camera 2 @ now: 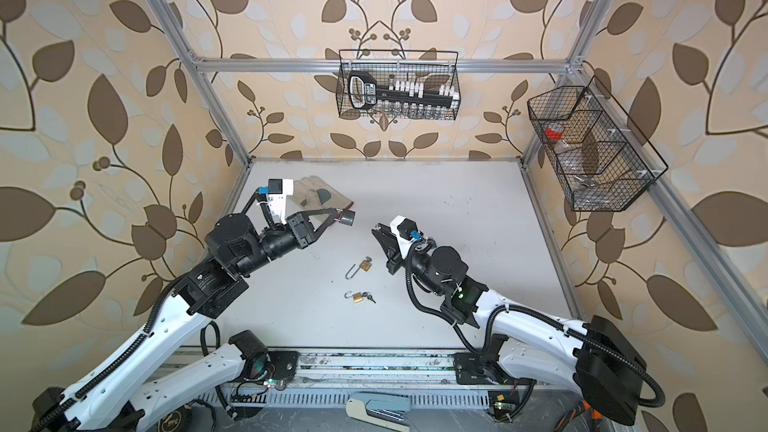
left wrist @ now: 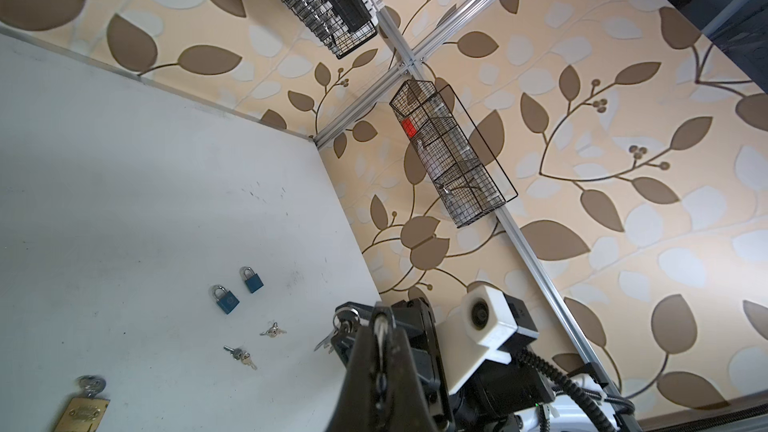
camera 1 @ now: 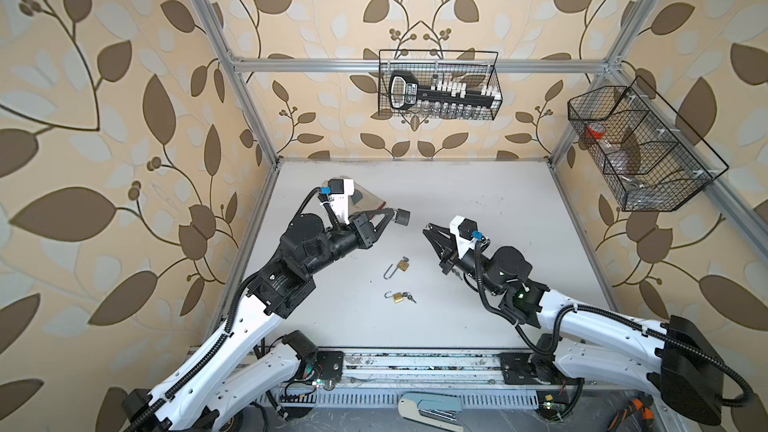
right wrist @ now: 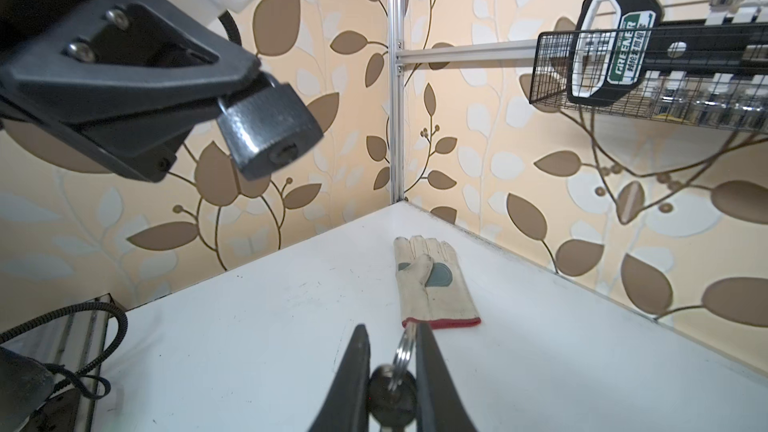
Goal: Lock with the key
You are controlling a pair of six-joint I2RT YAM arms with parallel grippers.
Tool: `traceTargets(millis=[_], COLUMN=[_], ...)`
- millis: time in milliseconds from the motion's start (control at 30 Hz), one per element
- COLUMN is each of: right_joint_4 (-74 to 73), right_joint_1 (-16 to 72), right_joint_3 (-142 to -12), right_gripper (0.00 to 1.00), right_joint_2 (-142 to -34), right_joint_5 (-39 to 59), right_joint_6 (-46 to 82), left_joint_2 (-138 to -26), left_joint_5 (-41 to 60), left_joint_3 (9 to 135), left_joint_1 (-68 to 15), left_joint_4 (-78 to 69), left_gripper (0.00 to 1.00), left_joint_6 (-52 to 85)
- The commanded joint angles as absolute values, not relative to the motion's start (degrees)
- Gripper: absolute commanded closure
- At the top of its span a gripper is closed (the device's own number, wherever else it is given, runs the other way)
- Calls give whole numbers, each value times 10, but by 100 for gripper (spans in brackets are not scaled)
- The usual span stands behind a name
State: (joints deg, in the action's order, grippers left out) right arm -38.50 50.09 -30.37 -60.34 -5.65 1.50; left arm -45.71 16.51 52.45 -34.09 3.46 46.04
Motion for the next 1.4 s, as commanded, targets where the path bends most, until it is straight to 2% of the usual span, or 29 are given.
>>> traceTargets(millis=[0,300,433,500,567,800,1100,1367], right_joint_4=[-304,44,146,176,192,205,185,194], right_joint_1=[497,496,496,496,490,436,434,409], right_joint_3=[-316,-398,-426,-432,-430,-429,-497,-507], right_gripper=[100,100,100,100,100,100,100,100], right_joint_2=[-576,-582,-618,-637,-650,-703,-848,-896], right_joint_5=[-89,-150,-176,-166,-165,-70,73,55], right_joint_6=[34,175,257,250,249,224,196,210], left_joint_2=[-456,-510,-529,-536,-540,-546,-533,-530], left_joint_5=[169,128,123,122,120,133,115,123], left_joint_3=[575,631,613,602,590,563,550,544], left_joint_1=[-340,-340,-340,-340,-341,-341,-340,-340], left_joint_4=[58,283,301,301,297,289,295,295], left_gripper=[100,100,100,100,100,100,100,100], left_joint_6=[415,304,304,309,309,291,297,306])
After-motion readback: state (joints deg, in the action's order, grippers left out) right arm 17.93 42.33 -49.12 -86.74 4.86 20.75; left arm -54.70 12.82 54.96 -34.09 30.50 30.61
